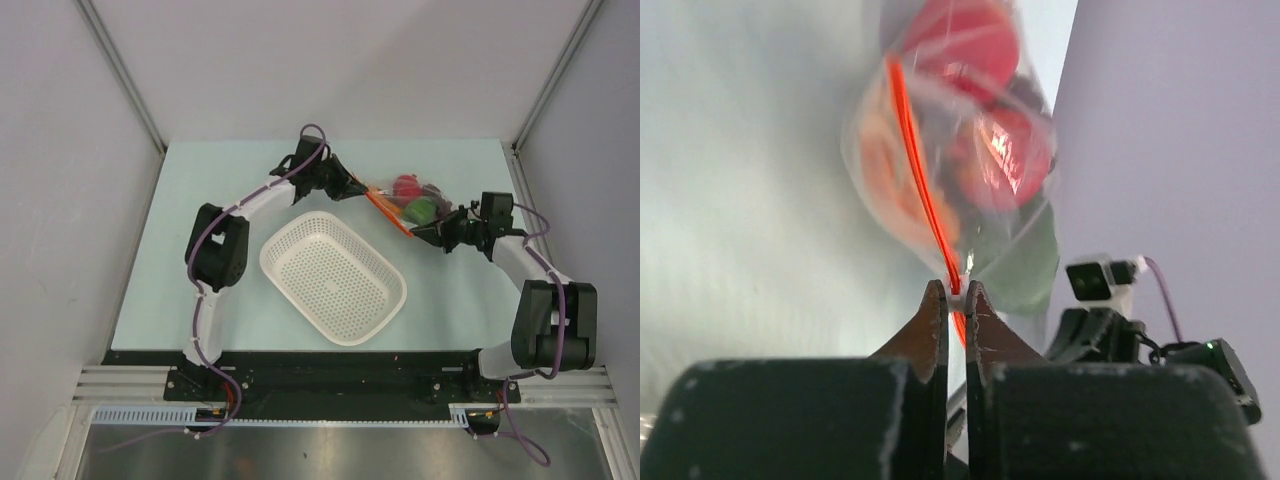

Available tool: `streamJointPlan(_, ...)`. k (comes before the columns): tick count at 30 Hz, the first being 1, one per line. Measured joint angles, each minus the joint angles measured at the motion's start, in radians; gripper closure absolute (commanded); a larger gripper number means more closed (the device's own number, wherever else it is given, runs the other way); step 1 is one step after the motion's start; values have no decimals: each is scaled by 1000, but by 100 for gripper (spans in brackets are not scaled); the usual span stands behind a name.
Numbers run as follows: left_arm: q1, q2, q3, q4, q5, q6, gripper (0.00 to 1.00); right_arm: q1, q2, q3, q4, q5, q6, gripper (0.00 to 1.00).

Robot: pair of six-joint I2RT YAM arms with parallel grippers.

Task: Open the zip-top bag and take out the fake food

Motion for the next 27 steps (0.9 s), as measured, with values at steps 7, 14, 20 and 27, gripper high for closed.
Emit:
streamJointPlan(7, 47, 119, 214, -61, 31, 85, 100, -2, 26, 106, -158, 13, -187, 100)
streamJointPlan(14, 48, 193, 311, -101, 39, 136, 100, -9, 32, 93, -277, 31, -315, 100)
streamJointPlan(20, 51, 198, 319, -113, 48, 166, 100, -11, 31, 105, -349, 49, -406, 100)
streamJointPlan(27, 51, 198, 319, -124, 62, 206, 100, -13, -5, 126, -399, 84, -458, 100)
